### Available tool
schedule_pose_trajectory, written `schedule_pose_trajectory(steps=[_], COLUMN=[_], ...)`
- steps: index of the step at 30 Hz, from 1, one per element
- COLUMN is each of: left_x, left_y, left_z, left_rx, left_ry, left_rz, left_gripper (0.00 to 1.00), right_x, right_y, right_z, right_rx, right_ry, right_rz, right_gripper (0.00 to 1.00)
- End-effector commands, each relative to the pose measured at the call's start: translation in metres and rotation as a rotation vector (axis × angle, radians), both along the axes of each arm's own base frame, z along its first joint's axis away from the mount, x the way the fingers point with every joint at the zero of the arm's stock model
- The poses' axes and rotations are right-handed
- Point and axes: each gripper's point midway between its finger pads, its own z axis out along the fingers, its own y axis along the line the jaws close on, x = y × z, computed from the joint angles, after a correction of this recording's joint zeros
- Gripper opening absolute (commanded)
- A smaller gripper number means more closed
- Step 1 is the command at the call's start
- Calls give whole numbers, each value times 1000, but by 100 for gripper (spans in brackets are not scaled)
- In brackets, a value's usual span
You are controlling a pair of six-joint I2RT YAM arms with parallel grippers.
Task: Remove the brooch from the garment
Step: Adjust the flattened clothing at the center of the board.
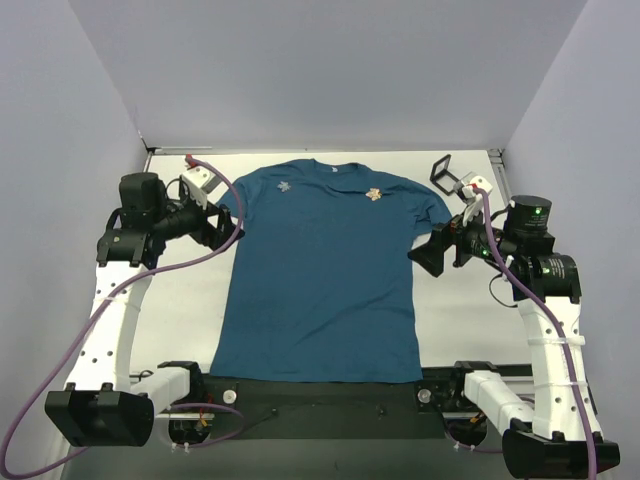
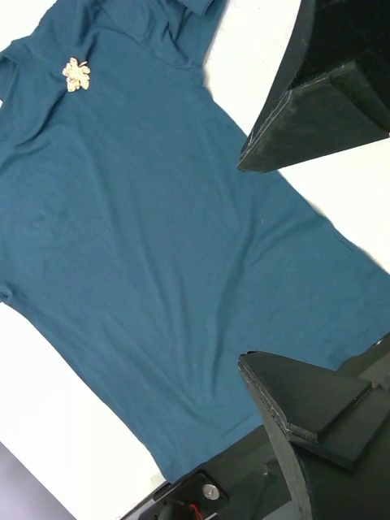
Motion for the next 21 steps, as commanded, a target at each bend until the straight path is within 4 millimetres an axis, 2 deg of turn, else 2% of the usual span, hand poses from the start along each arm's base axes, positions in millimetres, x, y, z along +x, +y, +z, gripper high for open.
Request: schedule_pose_trajectory(steps=[1, 5, 6, 8, 9, 11, 14, 15, 20, 21], left_x=[-4, -2, 4, 13, 20, 31, 42, 46, 74, 84], left_y=[-3, -1, 5, 15, 23, 42, 54, 54, 58, 54], left_z=[6, 4, 3, -1, 0, -3, -4, -5, -20, -32], left_rx=[-9, -2, 15, 43, 60, 117, 171, 186, 311, 331], left_ry=[-16, -17, -25, -30, -46, -62, -88, -94, -93, -69], left_rz=[-32, -20, 20, 91, 141, 250, 320, 325, 404, 395], left_gripper=[97, 97, 97, 97, 97, 97, 97, 97, 97, 97], right_x=[-6, 2, 11, 15, 19, 16, 11, 11, 22, 24], right_y=[6, 1, -13, -22, -33, -35, -30, -28, -28, -29], right_z=[11, 14, 12, 13, 12, 10, 3, -8, -37, -43], right_rx=[20, -81, -143, -197, -243, -261, -258, -262, -283, -288], right_ry=[-17, -93, -95, -110, -120, -127, -137, -117, -58, -41], right_rz=[35, 32, -56, -120, -182, -198, -154, -141, -140, -146], right_gripper=[100, 100, 100, 100, 100, 100, 100, 100, 100, 100])
